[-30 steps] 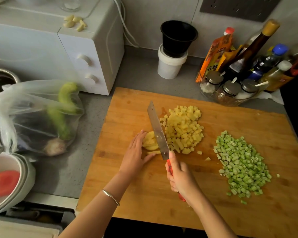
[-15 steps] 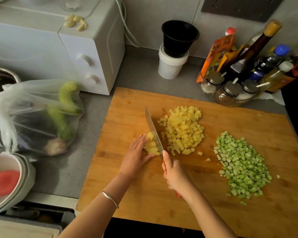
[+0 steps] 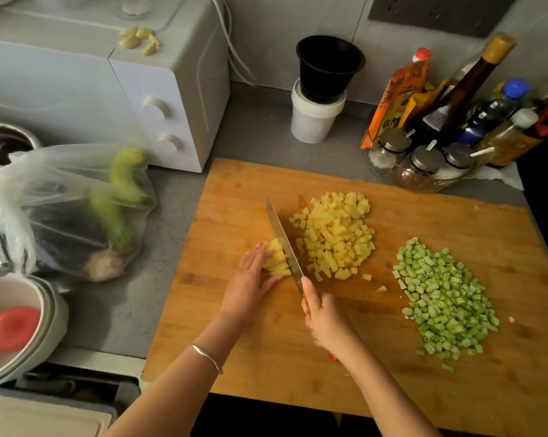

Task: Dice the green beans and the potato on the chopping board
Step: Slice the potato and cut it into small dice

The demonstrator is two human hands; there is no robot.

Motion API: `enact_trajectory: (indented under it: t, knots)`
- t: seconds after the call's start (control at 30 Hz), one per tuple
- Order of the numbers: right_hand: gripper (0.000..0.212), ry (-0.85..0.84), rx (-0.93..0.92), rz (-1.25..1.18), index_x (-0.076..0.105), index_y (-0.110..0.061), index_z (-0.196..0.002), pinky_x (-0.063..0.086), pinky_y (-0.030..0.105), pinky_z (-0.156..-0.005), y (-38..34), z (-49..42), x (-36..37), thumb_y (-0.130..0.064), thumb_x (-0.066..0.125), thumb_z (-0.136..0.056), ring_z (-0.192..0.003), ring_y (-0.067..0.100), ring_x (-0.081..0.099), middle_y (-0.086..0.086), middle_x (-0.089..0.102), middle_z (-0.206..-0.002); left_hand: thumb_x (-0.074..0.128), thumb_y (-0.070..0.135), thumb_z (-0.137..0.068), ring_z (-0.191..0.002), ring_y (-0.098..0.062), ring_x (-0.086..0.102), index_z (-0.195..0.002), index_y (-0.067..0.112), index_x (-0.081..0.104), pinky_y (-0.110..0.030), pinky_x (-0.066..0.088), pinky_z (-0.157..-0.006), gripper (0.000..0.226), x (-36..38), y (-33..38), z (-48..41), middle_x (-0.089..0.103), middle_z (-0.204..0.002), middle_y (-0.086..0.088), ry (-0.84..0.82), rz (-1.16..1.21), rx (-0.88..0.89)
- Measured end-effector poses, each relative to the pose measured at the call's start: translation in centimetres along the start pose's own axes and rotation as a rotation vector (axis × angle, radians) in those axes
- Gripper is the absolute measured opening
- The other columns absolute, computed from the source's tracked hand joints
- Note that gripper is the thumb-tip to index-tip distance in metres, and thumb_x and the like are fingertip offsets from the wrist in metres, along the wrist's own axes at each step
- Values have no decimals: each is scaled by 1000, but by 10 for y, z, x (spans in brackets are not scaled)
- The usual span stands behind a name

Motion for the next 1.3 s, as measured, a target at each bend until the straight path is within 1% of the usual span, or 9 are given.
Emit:
enact_trajectory:
  t: [0.13, 0.27, 0.4, 0.53, 0.73, 0.87, 1.07, 1.2, 1.3]
  knots:
    - [56, -5, 30, -193, 41, -16, -67, 19, 24, -42, -4, -1, -6, -65, 29, -92, -38, 10, 25, -7, 30, -46, 55, 48, -85, -137, -16, 35, -130, 16, 52, -31, 26, -114, 56, -2, -2, -1, 44, -145, -2, 19, -19, 46]
    - [53, 37, -35, -265, 41, -15, -68, 17, 25, -43, -15, -1, -13, -61, 32, -94, -40, 12, 25, -3, 29, -49, 61, 41, -86, -133, -3, 21, -135, 19, 47, -23, 17, -112, 56, -3, -1, -5, 39, -147, 1, 1, -27, 46]
    - [53, 14, -86, -287, 41, -12, -70, 16, 25, -42, -23, 9, -15, -60, 33, -92, -39, 11, 23, -2, 26, -50, 61, 40, -87, -141, -13, 23, -139, 21, 42, -20, 12, -111, 58, -2, 3, -11, 33, -151, 1, -41, -30, 33]
    - [54, -16, -105, -259, 42, -13, -70, 16, 25, -41, -28, 13, -11, -60, 32, -94, -39, 12, 24, -2, 27, -49, 63, 44, -84, -141, -13, 24, -141, 21, 38, -22, 15, -111, 66, -4, -2, -6, 37, -149, 2, 7, 8, 21]
    - [54, -9, -95, -212, 42, -15, -67, 19, 26, -42, -29, 10, -5, -61, 31, -95, -39, 13, 26, -2, 30, -49, 63, 44, -82, -131, -13, 41, -129, 18, 54, -32, 34, -110, 55, -7, -10, 0, 56, -131, 2, 102, 16, 76]
    - [56, 3, -77, -146, 41, -15, -66, 22, 28, -44, -27, 5, -1, -61, 28, -96, -39, 12, 28, -3, 32, -47, 68, 38, -80, -127, -6, 41, -125, 18, 60, -26, 31, -109, 50, -6, -10, -1, 58, -130, 3, 119, 38, 83]
    - [58, 0, -18, -101, 37, -17, -62, 23, 30, -47, -27, 2, 3, -64, 25, -95, -40, 13, 27, -6, 29, -43, 68, 39, -78, -126, -11, 45, -122, 17, 63, -30, 34, -108, 49, -4, -13, 0, 59, -129, 1, 114, 56, 73]
    - [56, -14, 53, -121, 38, -16, -66, 23, 27, -42, -26, -3, 6, -62, 27, -97, -38, 12, 27, -6, 30, -45, 73, 36, -77, -126, -14, 48, -120, 17, 64, -33, 36, -108, 48, -2, -13, 1, 60, -128, 0, 119, 68, 64]
    - [59, 20, 17, -90, 36, -17, -61, 22, 28, -45, -21, -5, 12, -66, 25, -92, -36, 11, 27, -10, 29, -40, 70, 38, -79, -127, -14, 47, -121, 16, 63, -32, 36, -108, 48, -3, -12, 0, 60, -128, 0, 117, 66, 54]
Point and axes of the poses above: each hand's wrist, its own z-axis away from the middle knuckle, its own x-axis out of the palm, y = z × x, the point moved 3 cm from there along -z, towards the middle knuckle
